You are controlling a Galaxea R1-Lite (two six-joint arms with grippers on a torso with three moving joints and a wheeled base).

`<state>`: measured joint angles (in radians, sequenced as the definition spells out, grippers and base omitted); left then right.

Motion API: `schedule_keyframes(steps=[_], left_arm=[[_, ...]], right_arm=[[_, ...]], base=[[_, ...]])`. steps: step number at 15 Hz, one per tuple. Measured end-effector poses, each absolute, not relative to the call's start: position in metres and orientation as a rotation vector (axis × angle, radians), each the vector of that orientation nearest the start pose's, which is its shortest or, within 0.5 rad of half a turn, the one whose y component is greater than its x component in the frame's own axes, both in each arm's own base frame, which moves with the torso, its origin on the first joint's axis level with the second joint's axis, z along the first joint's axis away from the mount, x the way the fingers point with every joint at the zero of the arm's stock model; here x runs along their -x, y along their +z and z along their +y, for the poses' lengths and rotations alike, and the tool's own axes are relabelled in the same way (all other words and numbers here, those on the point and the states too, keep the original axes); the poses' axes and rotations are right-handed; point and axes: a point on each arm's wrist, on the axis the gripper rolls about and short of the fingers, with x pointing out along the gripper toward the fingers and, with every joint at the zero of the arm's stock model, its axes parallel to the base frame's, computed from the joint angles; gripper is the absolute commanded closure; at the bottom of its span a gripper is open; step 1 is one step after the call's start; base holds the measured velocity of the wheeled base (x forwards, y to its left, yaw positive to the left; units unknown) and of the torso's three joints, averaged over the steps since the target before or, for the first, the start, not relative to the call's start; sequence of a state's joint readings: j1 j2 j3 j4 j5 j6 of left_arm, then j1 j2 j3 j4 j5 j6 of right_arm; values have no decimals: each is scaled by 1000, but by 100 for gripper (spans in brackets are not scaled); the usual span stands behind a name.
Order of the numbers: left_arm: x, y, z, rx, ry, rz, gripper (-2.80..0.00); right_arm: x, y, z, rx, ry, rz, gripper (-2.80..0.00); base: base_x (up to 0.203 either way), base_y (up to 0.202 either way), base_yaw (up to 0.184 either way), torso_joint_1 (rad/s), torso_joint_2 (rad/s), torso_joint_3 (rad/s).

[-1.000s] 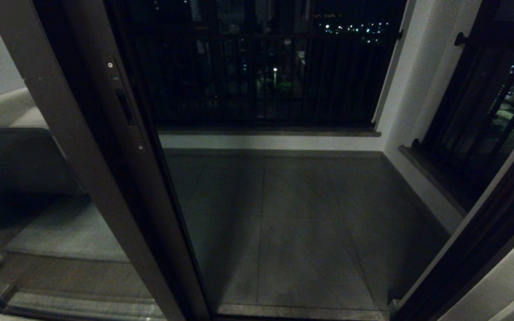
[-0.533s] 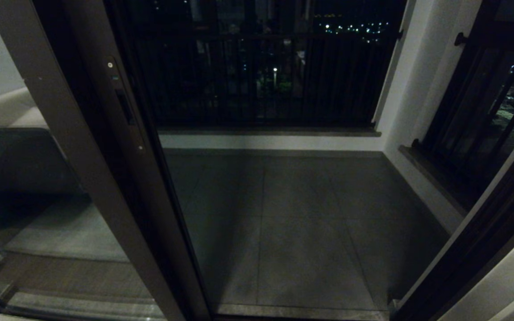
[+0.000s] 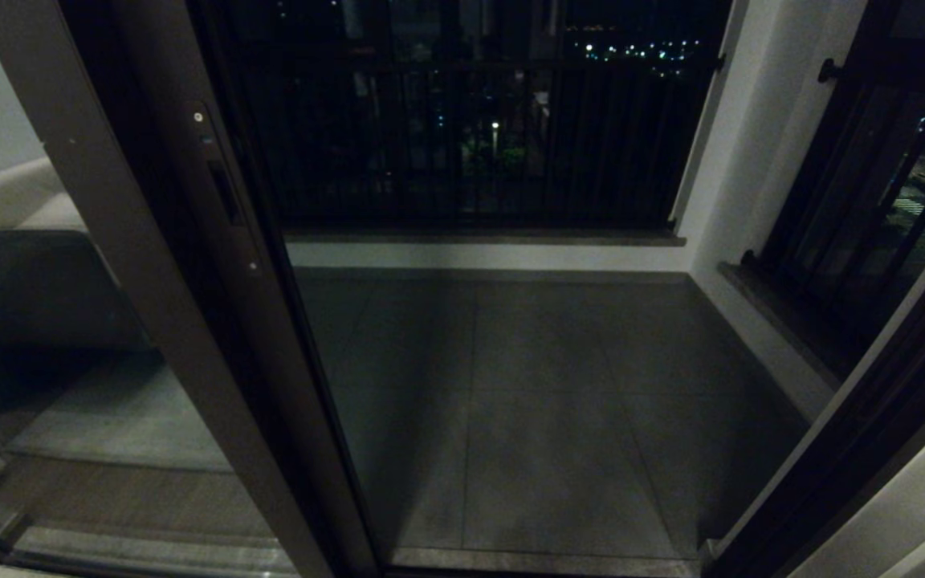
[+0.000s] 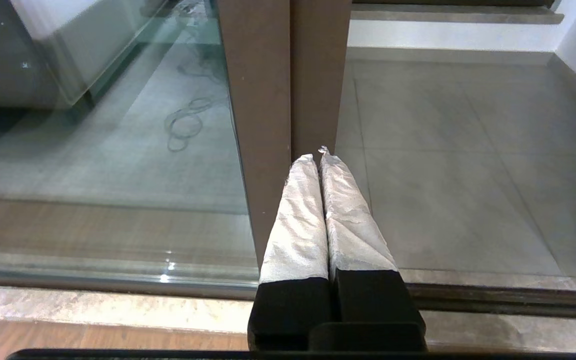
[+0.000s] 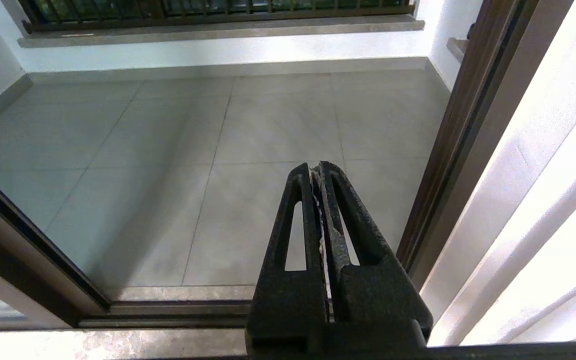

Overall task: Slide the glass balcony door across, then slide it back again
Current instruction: Close the slid door

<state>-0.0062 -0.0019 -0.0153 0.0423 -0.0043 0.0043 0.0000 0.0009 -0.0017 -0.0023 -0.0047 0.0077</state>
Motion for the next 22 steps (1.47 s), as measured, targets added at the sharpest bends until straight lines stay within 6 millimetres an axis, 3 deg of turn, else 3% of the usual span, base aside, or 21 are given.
schedule_keyframes(steps=[7, 9, 12, 15, 19, 22], left_arm=[[25, 76, 0, -4, -8, 26, 0], [29, 91, 0, -5, -10, -6, 0], [34, 143, -1, -6, -56, -45, 0], [25, 212, -2, -8, -107, -69, 0], [-5, 299, -4, -1, -184, -18, 0], [-47, 346, -7, 25, -284, 76, 0]], right_arm=[[23, 76, 0, -8, -5, -3, 0], [23, 76, 0, -7, -5, -3, 0], [23, 76, 0, -8, -4, -3, 0], [23, 76, 0, -7, -5, -3, 0], [23, 76, 0, -8, -5, -3, 0], [23, 76, 0, -8, -5, -3, 0]], base=[[0, 0, 0, 0, 0, 0], [0, 0, 0, 0, 0, 0], [0, 0, 0, 0, 0, 0], [0, 0, 0, 0, 0, 0], [0, 0, 0, 0, 0, 0], [0, 0, 0, 0, 0, 0]])
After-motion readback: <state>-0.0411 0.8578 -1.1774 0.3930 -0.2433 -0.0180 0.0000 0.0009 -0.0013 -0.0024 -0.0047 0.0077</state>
